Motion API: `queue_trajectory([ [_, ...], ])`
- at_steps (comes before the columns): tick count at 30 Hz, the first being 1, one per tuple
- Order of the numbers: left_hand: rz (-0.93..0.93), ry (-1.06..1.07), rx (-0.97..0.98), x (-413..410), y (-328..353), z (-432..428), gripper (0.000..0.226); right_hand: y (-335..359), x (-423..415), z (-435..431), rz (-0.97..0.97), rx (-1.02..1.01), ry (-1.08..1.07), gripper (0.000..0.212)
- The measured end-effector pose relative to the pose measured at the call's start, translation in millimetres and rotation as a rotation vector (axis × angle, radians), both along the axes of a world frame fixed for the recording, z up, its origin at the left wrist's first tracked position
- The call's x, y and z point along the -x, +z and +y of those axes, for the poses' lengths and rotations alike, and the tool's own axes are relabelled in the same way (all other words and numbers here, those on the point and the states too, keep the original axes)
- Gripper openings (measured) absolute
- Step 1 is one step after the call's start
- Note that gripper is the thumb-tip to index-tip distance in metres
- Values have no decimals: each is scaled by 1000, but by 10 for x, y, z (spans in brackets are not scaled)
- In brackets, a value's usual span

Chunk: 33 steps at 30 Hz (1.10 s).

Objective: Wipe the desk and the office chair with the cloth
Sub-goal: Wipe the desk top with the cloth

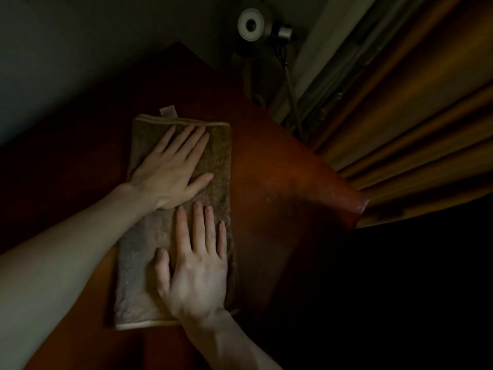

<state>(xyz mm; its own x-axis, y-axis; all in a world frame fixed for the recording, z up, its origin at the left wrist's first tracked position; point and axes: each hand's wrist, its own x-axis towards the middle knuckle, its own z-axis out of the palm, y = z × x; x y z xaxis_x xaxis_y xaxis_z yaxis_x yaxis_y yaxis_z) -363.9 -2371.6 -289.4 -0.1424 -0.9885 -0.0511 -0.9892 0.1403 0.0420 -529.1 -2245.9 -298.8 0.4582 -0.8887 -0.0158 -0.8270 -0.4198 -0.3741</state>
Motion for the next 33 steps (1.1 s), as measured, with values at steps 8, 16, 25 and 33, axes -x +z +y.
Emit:
queue_trajectory([
  [8, 4, 1, -6, 247, 17, 27, 88, -17, 261, -19, -14, -30, 40, 75],
  [16, -6, 27, -3, 380, 3, 52, 87, 13, 510, -50, -47, -81, 119, 74],
  [25, -1, 117, 1, 735, -18, 191, 89, 36, 1022, -4, -68, -56, 154, 71],
  [33, -18, 167, 36, 972, -59, 295, 88, -61, 1351, -1, -26, 5, 211, 71],
])
